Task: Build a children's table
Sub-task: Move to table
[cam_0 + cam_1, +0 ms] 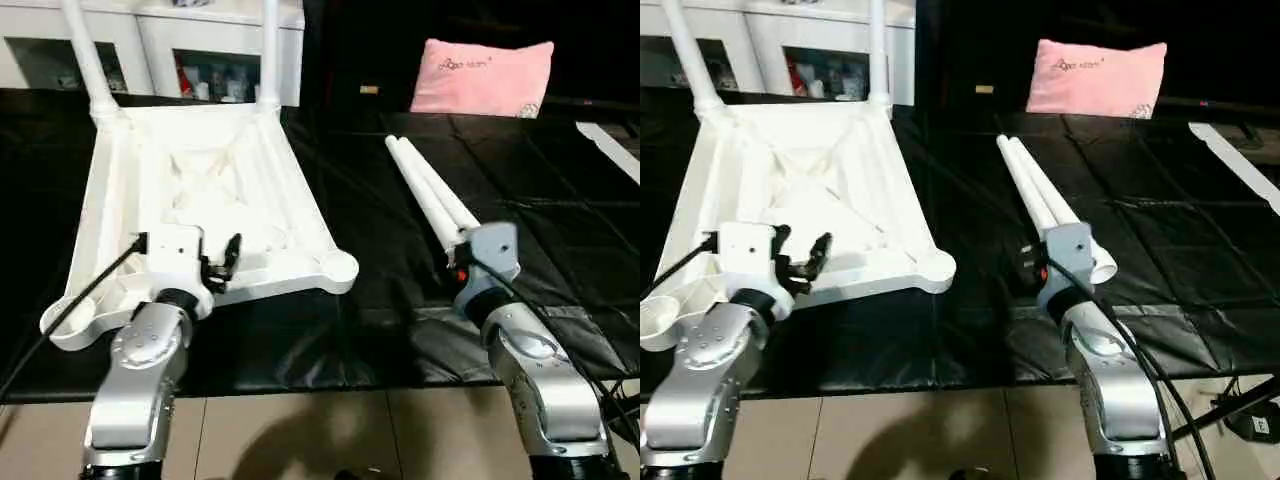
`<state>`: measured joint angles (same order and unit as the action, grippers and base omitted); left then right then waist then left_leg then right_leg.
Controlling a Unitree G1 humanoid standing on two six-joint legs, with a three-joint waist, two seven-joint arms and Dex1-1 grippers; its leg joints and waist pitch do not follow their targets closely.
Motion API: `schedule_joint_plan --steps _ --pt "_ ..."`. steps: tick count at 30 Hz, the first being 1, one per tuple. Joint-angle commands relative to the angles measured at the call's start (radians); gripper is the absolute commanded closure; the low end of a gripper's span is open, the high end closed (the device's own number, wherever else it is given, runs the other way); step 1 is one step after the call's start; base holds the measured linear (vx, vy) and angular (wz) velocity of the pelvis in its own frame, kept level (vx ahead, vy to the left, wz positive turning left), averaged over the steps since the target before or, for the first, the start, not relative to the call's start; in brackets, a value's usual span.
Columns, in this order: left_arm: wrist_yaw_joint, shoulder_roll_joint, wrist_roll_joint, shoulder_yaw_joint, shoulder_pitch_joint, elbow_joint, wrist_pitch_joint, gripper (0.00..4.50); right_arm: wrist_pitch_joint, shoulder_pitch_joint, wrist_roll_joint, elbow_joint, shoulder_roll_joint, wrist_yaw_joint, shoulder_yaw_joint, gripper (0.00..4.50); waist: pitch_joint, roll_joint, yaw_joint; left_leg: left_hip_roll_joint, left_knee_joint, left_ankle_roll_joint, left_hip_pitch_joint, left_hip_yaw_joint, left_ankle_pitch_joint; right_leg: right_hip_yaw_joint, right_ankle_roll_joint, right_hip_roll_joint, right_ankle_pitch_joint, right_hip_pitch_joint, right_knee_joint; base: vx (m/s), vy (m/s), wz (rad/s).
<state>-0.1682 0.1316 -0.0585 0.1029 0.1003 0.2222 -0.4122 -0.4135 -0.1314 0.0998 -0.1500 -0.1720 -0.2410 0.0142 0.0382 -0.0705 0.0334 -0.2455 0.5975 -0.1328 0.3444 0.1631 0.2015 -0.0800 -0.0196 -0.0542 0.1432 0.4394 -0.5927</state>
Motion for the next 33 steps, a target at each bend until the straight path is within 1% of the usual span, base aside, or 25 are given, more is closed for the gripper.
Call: schedule_joint_plan --steps 1,2,3,4,5,6,7,10,11,12,14,15,16,17,20,21,22,23,24,25,27,29,31,32,33 --pt "0.008 -0.004 -0.020 0.000 -0.001 0.027 -0.016 1.27 -0.012 -0.002 0.023 -0.012 -0.009 -0.019 0.004 0.00 -0.068 0.009 -0.006 0.038 -0.027 -0.022 -0.040 0.057 0.247 0.055 0.018 0.021 0.407 -0.013 0.092 -0.005 -0.013 -0.24" --pt "0.008 -0.003 -0.022 0.001 -0.003 0.032 -0.019 1.27 -0.012 -0.004 0.024 -0.010 -0.008 -0.024 0.004 0.00 -0.052 0.000 0.000 0.043 -0.021 -0.030 -0.040 0.071 0.281 0.067 0.004 0.054 0.403 0.009 0.101 -0.001 -0.036 -0.49" --pt "0.008 -0.003 -0.022 0.001 -0.003 0.033 -0.020 1.27 -0.010 -0.005 0.025 -0.009 -0.007 -0.024 0.004 0.00 -0.052 0.001 -0.006 0.047 -0.015 -0.014 -0.065 0.071 0.369 0.068 0.000 0.076 0.475 0.017 0.098 -0.001 -0.036 -0.49" --pt "0.007 -0.001 -0.020 0.001 -0.006 0.041 -0.027 1.27 -0.002 -0.011 0.038 -0.003 0.002 -0.027 0.010 0.00 -0.051 0.003 -0.009 0.043 -0.019 0.001 -0.075 0.068 0.397 0.068 -0.004 0.080 0.495 0.021 0.097 -0.007 -0.007 -0.56" --pt "0.007 -0.001 -0.019 0.002 -0.006 0.043 -0.029 1.27 -0.006 -0.017 0.046 -0.001 0.006 -0.028 0.012 0.00 -0.039 -0.022 -0.002 0.039 -0.049 0.053 -0.016 0.028 0.423 0.047 -0.020 0.030 0.515 -0.049 0.070 0.033 0.083 -0.42" --pt "0.011 -0.001 -0.020 0.005 -0.005 0.046 -0.033 1.27 -0.022 -0.021 0.071 -0.006 0.012 -0.043 0.016 0.00 -0.039 0.005 -0.016 0.028 -0.063 0.052 -0.033 0.014 0.480 0.040 0.011 0.006 0.647 -0.046 0.089 0.033 0.083 -0.42" --pt "0.011 -0.001 -0.020 0.005 -0.005 0.046 -0.033 1.27 -0.022 -0.021 0.071 -0.006 0.012 -0.043 0.016 0.00 -0.042 0.005 -0.022 0.029 -0.059 0.059 -0.051 0.014 0.504 0.035 0.012 0.000 0.677 -0.043 0.099 0.049 0.079 -0.19" --pt "0.019 0.004 -0.022 0.017 0.005 0.050 -0.046 1.27 -0.050 -0.023 0.112 -0.030 0.010 -0.087 0.004 0.00 -0.031 0.008 -0.054 0.024 -0.069 0.085 -0.065 -0.008 0.540 -0.004 -0.009 -0.023 0.722 -0.076 0.120 0.023 0.025 -0.20" --pt "0.019 0.005 -0.024 0.018 0.006 0.051 -0.048 1.27 -0.044 -0.023 0.112 -0.027 0.011 -0.087 0.005 0.00 -0.026 0.002 -0.059 0.028 -0.068 0.088 -0.058 -0.012 0.527 -0.012 -0.008 -0.033 0.745 -0.088 0.123 0.051 0.010 -0.18" --pt "0.020 0.006 -0.025 0.018 0.005 0.053 -0.049 1.27 -0.038 -0.022 0.097 -0.015 -0.003 -0.099 -0.009 0.00 -0.032 0.002 -0.061 0.034 -0.061 0.089 -0.065 -0.010 0.505 -0.018 0.001 -0.047 0.771 -0.094 0.129 0.051 0.010 -0.18" --pt "0.019 0.007 -0.025 0.017 0.004 0.054 -0.050 1.27 -0.039 -0.021 0.085 -0.010 -0.015 -0.109 -0.023 0.00 -0.040 0.002 -0.050 0.043 -0.061 0.091 -0.056 -0.007 0.416 -0.006 -0.012 -0.057 0.753 -0.114 0.124 0.059 0.001 -0.09" --pt "0.018 0.009 -0.024 0.015 0.005 0.053 -0.050 1.27 -0.040 -0.025 0.079 -0.007 -0.017 -0.107 -0.027 0.00 -0.047 -0.017 -0.029 0.057 -0.064 0.141 0.035 -0.033 0.325 -0.022 -0.012 -0.093 0.694 -0.179 0.100 0.059 -0.001 -0.04" --pt "0.017 0.010 -0.023 0.014 0.007 0.052 -0.050 1.27 -0.042 -0.027 0.079 -0.006 -0.016 -0.106 -0.026 0.00 -0.050 0.004 -0.027 0.058 -0.070 0.159 0.026 -0.038 0.292 -0.029 -0.007 -0.099 0.693 -0.172 0.104 0.064 -0.004 0.29" --pt "0.016 0.011 -0.022 0.013 0.008 0.050 -0.050 1.27 -0.042 -0.029 0.078 -0.006 -0.015 -0.104 -0.027 0.00 -0.060 0.007 -0.028 0.071 -0.054 0.216 0.019 -0.055 0.193 -0.051 -0.053 -0.104 0.599 -0.171 0.101 0.082 -0.003 0.63" --pt "0.019 0.011 -0.023 0.013 0.017 0.046 -0.050 1.27 -0.030 -0.036 0.074 0.001 -0.014 -0.089 -0.025 0.00 -0.057 0.018 -0.026 0.069 -0.046 0.293 0.024 -0.069 0.072 -0.084 -0.139 -0.093 0.455 -0.182 0.091 0.095 -0.002 0.66" --pt "0.019 0.010 -0.023 0.011 0.020 0.044 -0.050 1.27 -0.018 -0.037 0.074 0.004 -0.013 -0.086 -0.022 0.00 -0.054 0.029 -0.020 0.070 -0.044 0.328 0.014 -0.077 0.024 -0.098 -0.173 -0.081 0.395 -0.180 0.085 0.106 0.004 0.68" --pt "0.019 0.010 -0.023 0.009 0.022 0.044 -0.051 1.27 -0.018 -0.040 0.078 0.006 -0.008 -0.077 -0.011 0.00 -0.056 0.049 -0.037 0.026 -0.055 0.302 -0.076 -0.065 0.025 -0.081 -0.202 -0.059 0.374 -0.127 0.064 0.165 0.011 0.63" --pt "0.018 0.010 -0.024 0.008 0.023 0.043 -0.051 1.27 -0.020 -0.042 0.081 0.007 -0.005 -0.071 -0.004 0.00 -0.055 0.047 -0.037 -0.008 -0.064 0.299 -0.126 -0.089 0.013 -0.082 -0.233 -0.048 0.309 -0.091 0.034 0.190 -0.037 0.33" --pt "0.018 0.010 -0.024 0.007 0.024 0.042 -0.051 1.27 -0.019 -0.044 0.079 0.008 -0.005 -0.067 -0.001 0.00 -0.041 0.034 -0.042 -0.024 -0.080 0.304 -0.129 -0.090 0.042 -0.065 -0.252 -0.046 0.229 -0.082 0.008 0.190 -0.037 0.33" --pt "0.018 0.010 -0.024 0.006 0.025 0.041 -0.051 1.27 -0.019 -0.045 0.078 0.010 -0.007 -0.067 0.000 0.00 -0.039 0.029 -0.032 -0.009 -0.078 0.303 -0.125 -0.077 0.056 -0.053 -0.269 -0.057 0.200 -0.090 0.013 0.142 -0.018 0.05" --pt "0.020 0.010 -0.025 0.003 0.027 0.038 -0.049 1.27 -0.017 -0.048 0.076 0.013 -0.013 -0.069 0.001 0.00 -0.058 0.009 0.007 0.073 -0.043 0.282 -0.036 -0.021 -0.037 0.003 -0.275 -0.074 0.211 -0.202 0.038 0.091 0.048 -0.05" --pt "0.019 0.007 -0.029 -0.001 0.031 0.034 -0.054 1.27 -0.015 -0.055 0.073 0.019 -0.020 -0.070 0.002 0.00 -0.072 0.000 0.017 0.090 -0.025 0.286 -0.022 -0.023 -0.142 0.018 -0.293 -0.064 0.118 -0.217 0.023 0.085 0.009 0.01" --pt "0.015 0.007 -0.026 -0.011 0.032 0.036 -0.056 1.27 -0.012 -0.068 0.066 0.030 -0.028 -0.067 0.004 0.00 -0.077 0.005 0.004 0.086 -0.014 0.316 -0.027 -0.043 -0.395 0.007 -0.294 -0.045 -0.119 -0.183 -0.021 0.090 0.002 0.01" --pt "0.014 0.007 -0.025 -0.014 0.032 0.037 -0.057 1.27 -0.013 -0.075 0.065 0.034 -0.031 -0.067 0.004 0.00 -0.085 0.002 -0.009 0.085 -0.003 0.325 -0.053 -0.058 -0.567 0.003 -0.279 -0.030 -0.255 -0.155 -0.044 0.068 0.010 0.03" --pt "0.012 0.007 -0.025 -0.015 0.031 0.036 -0.054 1.27 -0.013 -0.080 0.061 0.038 -0.032 -0.067 0.004 0.00 -0.095 0.000 -0.014 0.087 0.012 0.316 -0.082 -0.067 -0.738 0.015 -0.265 -0.025 -0.396 -0.128 -0.060 0.068 0.010 0.03"
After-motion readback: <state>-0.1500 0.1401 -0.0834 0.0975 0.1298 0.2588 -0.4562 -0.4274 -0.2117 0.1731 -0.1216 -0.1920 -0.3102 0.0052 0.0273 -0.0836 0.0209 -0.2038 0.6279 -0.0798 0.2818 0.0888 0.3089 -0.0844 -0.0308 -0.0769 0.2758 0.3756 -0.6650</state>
